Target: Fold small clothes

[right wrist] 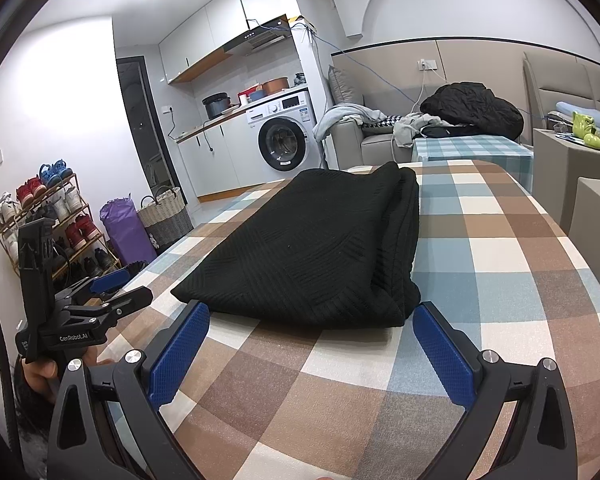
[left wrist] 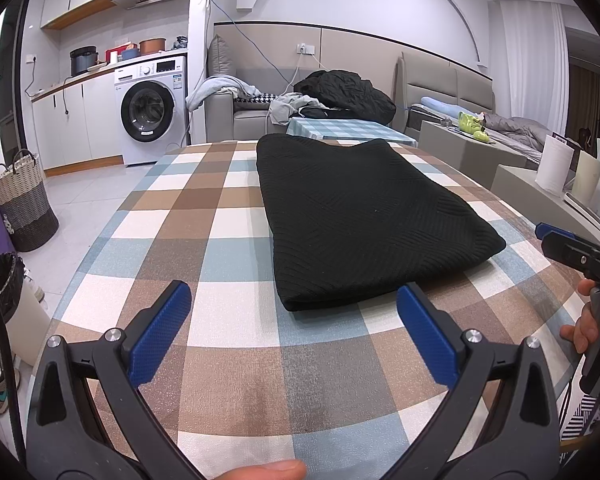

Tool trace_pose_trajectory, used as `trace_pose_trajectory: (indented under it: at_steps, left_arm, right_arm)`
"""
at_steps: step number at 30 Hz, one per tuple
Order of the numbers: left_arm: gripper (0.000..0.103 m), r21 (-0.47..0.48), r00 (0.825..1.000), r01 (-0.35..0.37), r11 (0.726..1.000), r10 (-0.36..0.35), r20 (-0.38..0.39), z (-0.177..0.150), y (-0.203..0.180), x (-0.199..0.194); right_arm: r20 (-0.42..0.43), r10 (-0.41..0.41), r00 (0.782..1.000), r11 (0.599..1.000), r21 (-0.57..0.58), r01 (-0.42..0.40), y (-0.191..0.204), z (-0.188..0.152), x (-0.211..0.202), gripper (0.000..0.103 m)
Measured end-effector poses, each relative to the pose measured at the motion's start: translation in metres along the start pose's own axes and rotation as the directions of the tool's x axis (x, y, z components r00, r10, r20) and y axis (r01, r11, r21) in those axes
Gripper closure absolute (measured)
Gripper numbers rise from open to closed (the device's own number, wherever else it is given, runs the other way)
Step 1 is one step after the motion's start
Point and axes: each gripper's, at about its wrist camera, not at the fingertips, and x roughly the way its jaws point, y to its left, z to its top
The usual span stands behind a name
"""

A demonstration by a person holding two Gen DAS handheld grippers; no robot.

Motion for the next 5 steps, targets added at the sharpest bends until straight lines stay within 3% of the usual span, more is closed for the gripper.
trace_pose_trajectory:
  at_steps: [5]
  left_arm:
    - [0.001,-0.001,1.000,0.004,1.000,-0.004,0.001,-0.0005,-0.0001,0.0004]
  right_arm:
    - [-0.001,0.001,1.000,1.000,0.000,-0.001,-0.0002,-0.0002,0.0004,0.000]
